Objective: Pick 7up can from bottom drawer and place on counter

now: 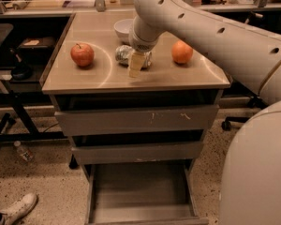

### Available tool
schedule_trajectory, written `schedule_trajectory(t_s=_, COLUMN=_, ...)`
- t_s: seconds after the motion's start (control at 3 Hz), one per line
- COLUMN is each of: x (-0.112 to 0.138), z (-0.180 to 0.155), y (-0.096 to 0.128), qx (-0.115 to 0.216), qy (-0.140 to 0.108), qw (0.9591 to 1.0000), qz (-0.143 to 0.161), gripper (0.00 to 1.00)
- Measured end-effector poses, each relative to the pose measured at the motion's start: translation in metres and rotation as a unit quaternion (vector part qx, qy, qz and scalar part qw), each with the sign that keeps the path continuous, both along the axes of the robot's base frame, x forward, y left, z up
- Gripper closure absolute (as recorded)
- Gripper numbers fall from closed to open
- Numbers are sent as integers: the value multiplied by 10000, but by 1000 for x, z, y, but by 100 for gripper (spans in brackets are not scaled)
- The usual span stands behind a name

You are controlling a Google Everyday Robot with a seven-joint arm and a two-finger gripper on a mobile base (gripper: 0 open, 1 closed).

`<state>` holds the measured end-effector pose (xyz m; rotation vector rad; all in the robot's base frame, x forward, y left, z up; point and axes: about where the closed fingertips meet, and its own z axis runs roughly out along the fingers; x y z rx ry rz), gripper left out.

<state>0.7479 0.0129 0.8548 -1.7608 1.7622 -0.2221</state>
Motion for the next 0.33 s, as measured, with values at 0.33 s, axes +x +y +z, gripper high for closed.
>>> schedule_trajectory(t_s=0.33, x=0, z=0, y=0, qx=0, qy=0, qw=10000, qz=0, gripper=0)
